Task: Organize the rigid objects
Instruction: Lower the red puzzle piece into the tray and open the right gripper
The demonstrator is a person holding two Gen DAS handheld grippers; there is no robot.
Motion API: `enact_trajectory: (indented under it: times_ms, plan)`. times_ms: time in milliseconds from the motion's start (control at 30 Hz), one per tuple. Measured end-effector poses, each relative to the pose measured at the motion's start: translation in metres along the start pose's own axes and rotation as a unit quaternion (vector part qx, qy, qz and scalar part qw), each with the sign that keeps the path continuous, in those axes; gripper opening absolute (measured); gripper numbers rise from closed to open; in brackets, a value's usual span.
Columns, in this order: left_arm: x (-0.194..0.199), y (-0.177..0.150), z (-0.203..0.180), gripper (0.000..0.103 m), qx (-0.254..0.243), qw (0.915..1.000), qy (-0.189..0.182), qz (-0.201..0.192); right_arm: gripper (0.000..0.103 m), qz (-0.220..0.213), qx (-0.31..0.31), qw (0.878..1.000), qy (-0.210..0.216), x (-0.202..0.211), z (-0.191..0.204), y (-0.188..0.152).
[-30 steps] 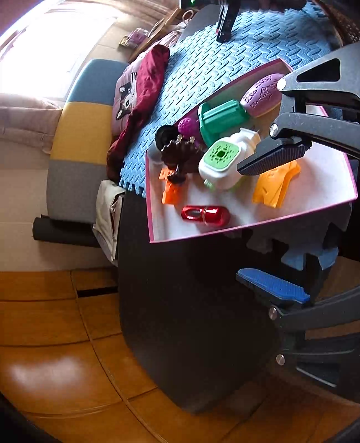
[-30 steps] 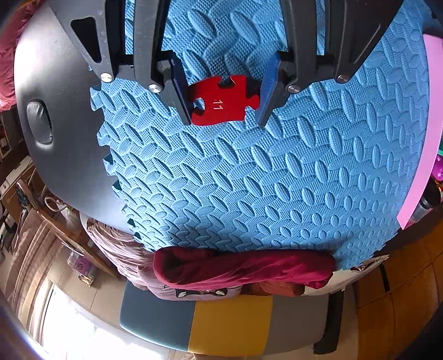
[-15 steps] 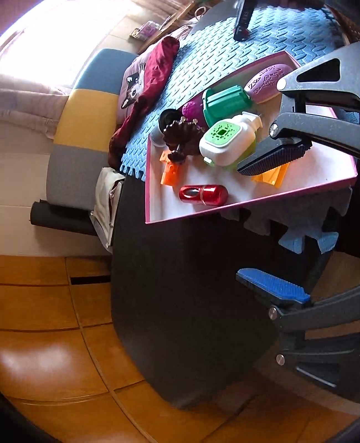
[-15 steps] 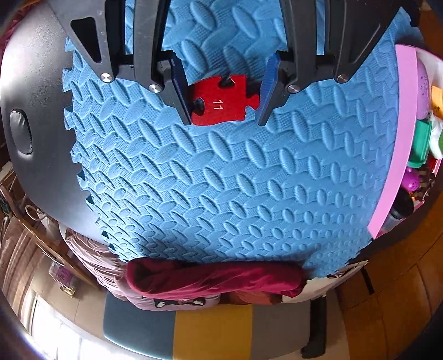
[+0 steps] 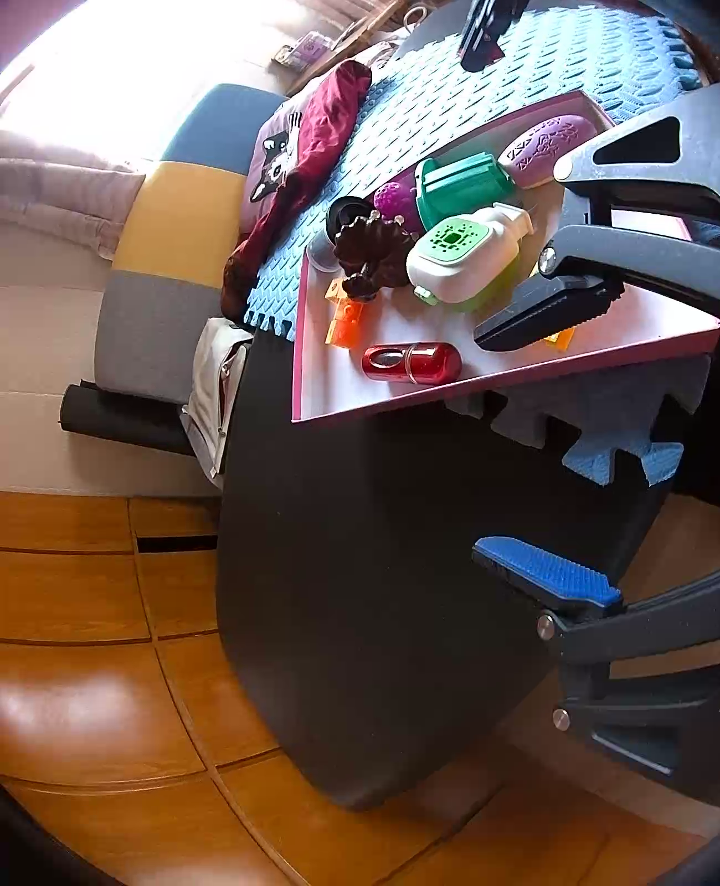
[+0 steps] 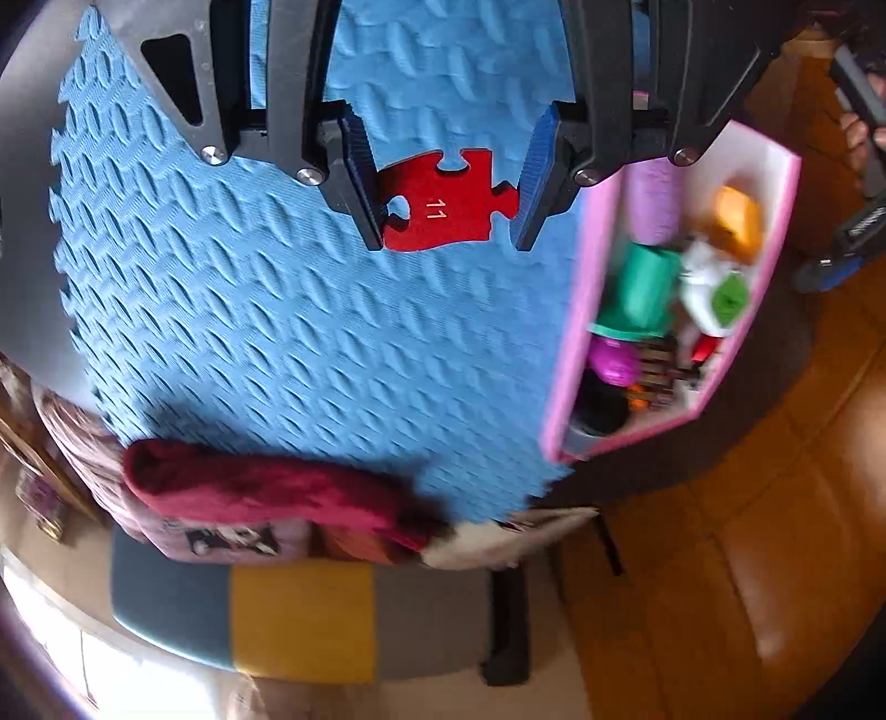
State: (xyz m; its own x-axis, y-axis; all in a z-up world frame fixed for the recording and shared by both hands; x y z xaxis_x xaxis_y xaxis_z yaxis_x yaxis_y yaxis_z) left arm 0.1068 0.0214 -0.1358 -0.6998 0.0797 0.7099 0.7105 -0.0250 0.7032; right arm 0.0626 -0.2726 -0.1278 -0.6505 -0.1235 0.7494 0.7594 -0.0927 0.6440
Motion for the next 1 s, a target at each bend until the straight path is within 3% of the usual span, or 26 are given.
enact_trajectory:
  times_ms: [300, 567, 700, 833, 1000]
  plan:
    - [-0.003, 0.001, 0.005, 0.071, 0.006, 1.0, 0.006, -0.001, 0.046, -0.033, 0.093, 0.991, 0.091, 0.011, 0.109, 0.012]
    - [-0.006, 0.002, 0.012, 0.071, 0.015, 0.9998, 0.014, 0.0, 0.046, -0.009, 0.161, 0.979, 0.126, -0.008, 0.158, -0.007]
    - [-0.008, 0.002, 0.016, 0.07, 0.021, 0.9996, 0.019, 0.0, 0.046, 0.024, 0.193, 0.975, 0.112, -0.032, 0.164, -0.031]
    - [-0.009, 0.002, 0.019, 0.07, 0.023, 0.9995, 0.021, 0.001, 0.046, 0.057, 0.217, 0.972, 0.068, -0.061, 0.159, -0.049]
    - [-0.007, 0.003, 0.02, 0.07, 0.022, 0.9995, 0.022, -0.001, 0.046, 0.049, 0.222, 0.972, 0.059, -0.072, 0.162, -0.053]
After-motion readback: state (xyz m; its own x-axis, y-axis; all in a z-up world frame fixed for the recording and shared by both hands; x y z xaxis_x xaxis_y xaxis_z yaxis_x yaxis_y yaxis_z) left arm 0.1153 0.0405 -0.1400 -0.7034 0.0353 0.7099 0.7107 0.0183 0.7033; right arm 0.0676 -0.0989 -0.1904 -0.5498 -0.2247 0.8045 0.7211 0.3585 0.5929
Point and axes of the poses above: each gripper's, at about its wrist camera, not at the fingertips, and x roughly against the way its jaws point, z to its left, y to its top, the point moved 10 cm from there along -x, roughly the way its jaws point, and after that the axes turned 1 degree about y, right-handed, at the moved point
